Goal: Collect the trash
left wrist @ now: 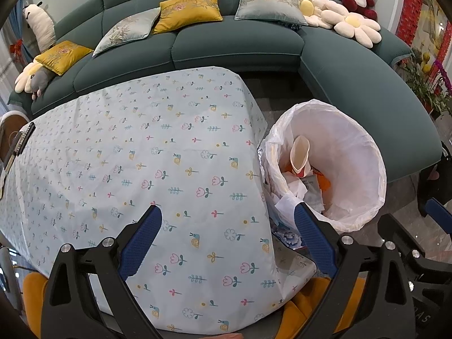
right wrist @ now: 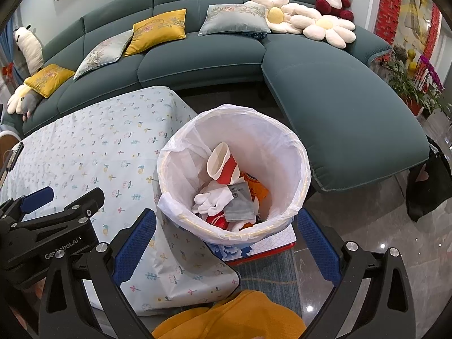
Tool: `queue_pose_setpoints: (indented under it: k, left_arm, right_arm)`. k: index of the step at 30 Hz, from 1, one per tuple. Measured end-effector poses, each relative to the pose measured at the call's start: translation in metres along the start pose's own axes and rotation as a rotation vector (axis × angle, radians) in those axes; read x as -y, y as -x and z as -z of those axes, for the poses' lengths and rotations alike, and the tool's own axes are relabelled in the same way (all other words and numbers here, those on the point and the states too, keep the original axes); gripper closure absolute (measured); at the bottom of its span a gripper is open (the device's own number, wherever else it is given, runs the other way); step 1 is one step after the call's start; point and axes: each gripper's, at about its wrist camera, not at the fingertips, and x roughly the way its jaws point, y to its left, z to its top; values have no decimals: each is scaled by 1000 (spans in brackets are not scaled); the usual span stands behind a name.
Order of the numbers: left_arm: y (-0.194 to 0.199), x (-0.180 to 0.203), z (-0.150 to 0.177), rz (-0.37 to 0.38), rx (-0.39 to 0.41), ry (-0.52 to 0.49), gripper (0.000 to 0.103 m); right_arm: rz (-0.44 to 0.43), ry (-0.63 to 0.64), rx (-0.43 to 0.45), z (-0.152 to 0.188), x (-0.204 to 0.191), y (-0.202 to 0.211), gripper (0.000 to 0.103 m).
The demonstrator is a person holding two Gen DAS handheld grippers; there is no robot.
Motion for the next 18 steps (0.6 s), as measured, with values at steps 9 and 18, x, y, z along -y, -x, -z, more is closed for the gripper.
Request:
queue_pose_setpoints:
  k: [9, 18]
  left_arm:
    - [-2, 0, 3, -21, 2, -4, 13]
    - [-5, -2, 3, -28, -7, -2, 13]
  right_arm:
    - [0, -3, -5, 3, 1, -3, 7]
    - [0, -5, -9, 5, 1, -5, 7]
